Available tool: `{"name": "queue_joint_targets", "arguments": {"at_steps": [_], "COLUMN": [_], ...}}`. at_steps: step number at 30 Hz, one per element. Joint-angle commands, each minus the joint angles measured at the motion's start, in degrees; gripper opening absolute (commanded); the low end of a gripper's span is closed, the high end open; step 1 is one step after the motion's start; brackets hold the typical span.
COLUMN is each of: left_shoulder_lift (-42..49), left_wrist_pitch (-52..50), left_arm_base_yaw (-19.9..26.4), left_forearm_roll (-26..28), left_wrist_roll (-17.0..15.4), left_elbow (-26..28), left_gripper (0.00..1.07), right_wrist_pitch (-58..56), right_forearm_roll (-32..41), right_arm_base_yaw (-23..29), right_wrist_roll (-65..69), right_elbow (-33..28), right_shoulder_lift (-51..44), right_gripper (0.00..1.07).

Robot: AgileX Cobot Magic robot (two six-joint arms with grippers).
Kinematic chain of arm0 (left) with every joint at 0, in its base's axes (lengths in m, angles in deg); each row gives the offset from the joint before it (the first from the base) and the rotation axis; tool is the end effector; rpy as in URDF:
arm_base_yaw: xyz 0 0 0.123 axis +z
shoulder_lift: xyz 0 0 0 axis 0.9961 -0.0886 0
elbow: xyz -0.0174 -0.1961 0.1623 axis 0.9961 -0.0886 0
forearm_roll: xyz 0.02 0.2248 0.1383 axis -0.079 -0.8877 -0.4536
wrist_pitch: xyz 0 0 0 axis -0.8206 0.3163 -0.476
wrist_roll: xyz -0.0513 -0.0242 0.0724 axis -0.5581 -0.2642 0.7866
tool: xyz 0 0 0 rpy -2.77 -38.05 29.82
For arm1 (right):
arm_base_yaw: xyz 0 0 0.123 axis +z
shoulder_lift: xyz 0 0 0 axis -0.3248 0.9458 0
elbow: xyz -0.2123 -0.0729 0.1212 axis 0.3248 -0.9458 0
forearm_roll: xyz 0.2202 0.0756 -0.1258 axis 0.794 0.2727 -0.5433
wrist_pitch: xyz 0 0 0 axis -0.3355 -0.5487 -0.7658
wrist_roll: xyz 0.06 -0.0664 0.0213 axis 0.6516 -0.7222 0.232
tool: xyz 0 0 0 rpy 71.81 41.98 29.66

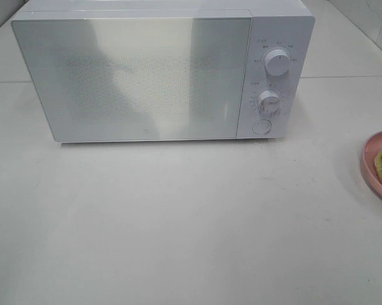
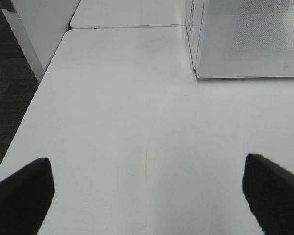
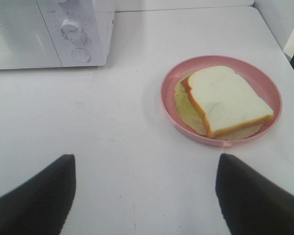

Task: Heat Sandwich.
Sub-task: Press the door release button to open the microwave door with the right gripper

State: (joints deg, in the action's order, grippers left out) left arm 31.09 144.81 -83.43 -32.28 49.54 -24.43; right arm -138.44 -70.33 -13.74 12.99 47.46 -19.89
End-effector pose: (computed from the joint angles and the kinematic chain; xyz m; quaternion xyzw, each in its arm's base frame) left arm 0.0386 0.0009 0.2839 0.0086 0.8464 0.0191 0.5321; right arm 0.0369 -0.0029 0.2880 0.0191 0.8435 0.0205 0.5364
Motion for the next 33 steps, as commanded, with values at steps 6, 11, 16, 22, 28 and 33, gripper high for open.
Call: {"name": "queue_joint_targets", "arguments": {"at_steps": [6,11,16,22,28,33], "left_shoulder_lift": [1.5,1.5,1.5,1.5,1.5,1.5], "left_wrist_pitch": [-0.4,-0.4,-0.4,-0.4,-0.4,-0.4], "left_arm_base_yaw": [0.1,0.1,0.1,0.1,0.1,0.1], "left_forearm_roll": [0.5,0.5,0.5,0.5,0.5,0.5], "left_wrist_roll": [-0.4,-0.4,-0.4,-0.4,-0.4,-0.4], "left_elbow": [-0.2,-0.2,-0.2,-0.2,-0.2,-0.2], "left_gripper": [1.03,1.03,1.03,1.03,1.03,1.03], "right_wrist_pitch": [0.2,0.2,0.2,0.2,0.2,0.2], "right_forearm_roll": [0.1,0.1,0.1,0.1,0.1,0.1], "right_arm_base_yaw": [-0.5,-0.5,-0.5,-0.5,-0.5,-0.5], "right_wrist_roll": [0.0,0.0,0.0,0.0,0.0,0.0], "right_elbow": [0.0,0.0,0.0,0.0,0.0,0.0], "right_shoulder_lift": [-1.5,-1.5,-1.5,-1.5,-1.5,-1.5], "right_gripper": [0.76,0.76,0.76,0.76,0.76,0.76]}}
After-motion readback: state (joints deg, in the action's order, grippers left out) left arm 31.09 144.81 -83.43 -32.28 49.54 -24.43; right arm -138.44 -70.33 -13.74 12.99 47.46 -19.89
